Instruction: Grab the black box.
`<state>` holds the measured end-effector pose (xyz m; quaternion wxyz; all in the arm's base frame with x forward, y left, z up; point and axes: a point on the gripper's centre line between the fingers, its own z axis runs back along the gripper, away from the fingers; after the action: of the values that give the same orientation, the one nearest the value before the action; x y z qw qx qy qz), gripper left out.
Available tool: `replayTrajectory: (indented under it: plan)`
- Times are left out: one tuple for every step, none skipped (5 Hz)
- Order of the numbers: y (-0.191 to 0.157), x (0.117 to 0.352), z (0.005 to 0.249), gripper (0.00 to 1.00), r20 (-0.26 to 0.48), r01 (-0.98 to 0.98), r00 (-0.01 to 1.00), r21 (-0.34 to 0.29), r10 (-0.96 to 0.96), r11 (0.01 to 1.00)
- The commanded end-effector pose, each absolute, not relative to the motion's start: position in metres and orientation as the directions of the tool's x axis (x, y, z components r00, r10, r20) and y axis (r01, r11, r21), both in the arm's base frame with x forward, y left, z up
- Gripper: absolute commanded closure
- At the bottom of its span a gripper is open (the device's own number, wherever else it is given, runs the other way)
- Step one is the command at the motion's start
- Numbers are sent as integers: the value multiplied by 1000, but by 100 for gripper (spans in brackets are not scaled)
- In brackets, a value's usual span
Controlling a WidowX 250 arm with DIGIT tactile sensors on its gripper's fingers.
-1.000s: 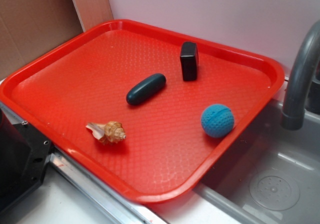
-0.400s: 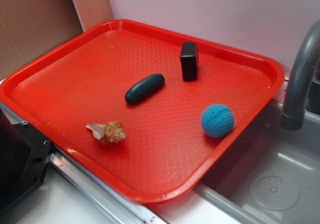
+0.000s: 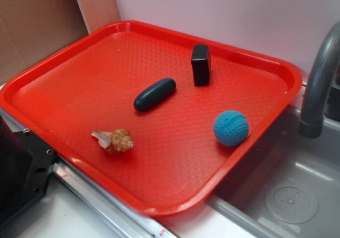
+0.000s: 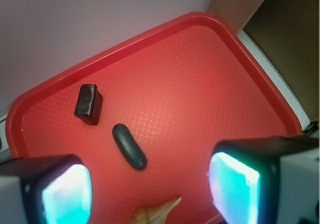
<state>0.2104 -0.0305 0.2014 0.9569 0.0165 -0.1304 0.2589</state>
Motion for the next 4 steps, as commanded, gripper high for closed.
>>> replayTrajectory:
  plan:
    - [-38, 253, 180, 0, 260, -468, 838, -110, 480, 877]
    - [-50, 282, 164, 0, 300, -481, 805, -174, 511, 859]
    - [-58, 298, 127, 0, 244, -485, 816, -205, 524, 850]
    - [-61, 308, 105, 0, 231, -500, 815, -184, 532, 846]
